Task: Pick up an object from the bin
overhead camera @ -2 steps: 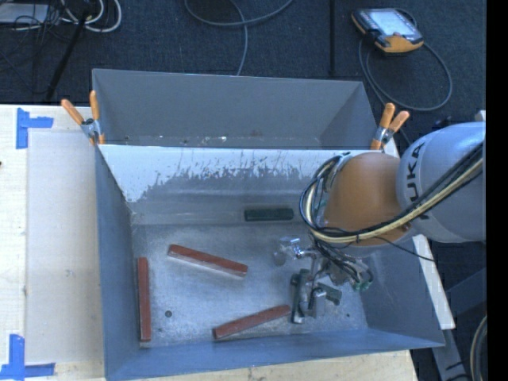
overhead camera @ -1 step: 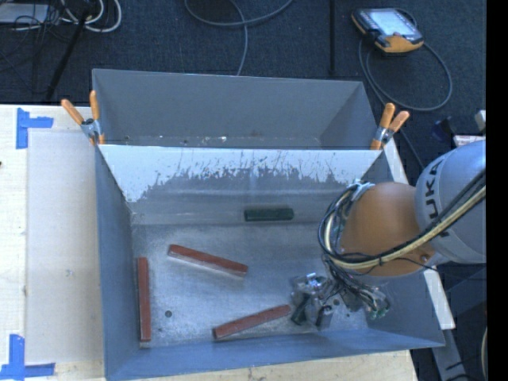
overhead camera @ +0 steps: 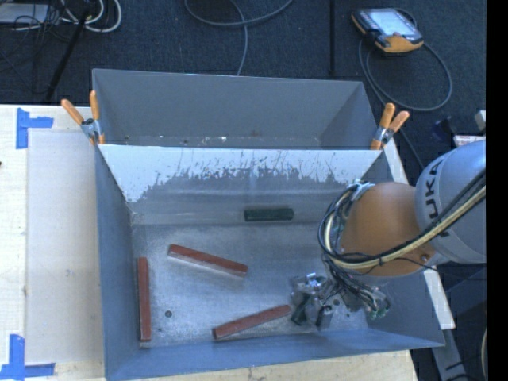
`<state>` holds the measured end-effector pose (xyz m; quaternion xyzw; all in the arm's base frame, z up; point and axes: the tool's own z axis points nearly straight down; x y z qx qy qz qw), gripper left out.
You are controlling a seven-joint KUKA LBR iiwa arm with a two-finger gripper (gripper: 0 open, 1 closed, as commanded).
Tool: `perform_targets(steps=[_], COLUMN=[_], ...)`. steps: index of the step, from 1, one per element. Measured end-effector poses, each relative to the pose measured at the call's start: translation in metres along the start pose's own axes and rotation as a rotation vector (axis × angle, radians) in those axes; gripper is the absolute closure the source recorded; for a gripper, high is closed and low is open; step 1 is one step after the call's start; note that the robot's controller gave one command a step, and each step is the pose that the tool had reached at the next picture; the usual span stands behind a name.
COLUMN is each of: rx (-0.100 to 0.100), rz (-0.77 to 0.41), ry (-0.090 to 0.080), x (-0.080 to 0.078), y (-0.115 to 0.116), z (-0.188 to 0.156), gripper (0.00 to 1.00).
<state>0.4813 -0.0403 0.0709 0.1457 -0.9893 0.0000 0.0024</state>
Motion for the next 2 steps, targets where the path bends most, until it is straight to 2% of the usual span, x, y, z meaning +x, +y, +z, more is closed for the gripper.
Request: perform_targets(steps=[1, 2], rx=[0.0, -0.004], rz=[-0.023, -0.221], ry=[0.003, 0.002], x=[-0.002, -0.008], y=[0.001, 0.001], z=[0.0, -0.047], gripper=[1.0, 1.0])
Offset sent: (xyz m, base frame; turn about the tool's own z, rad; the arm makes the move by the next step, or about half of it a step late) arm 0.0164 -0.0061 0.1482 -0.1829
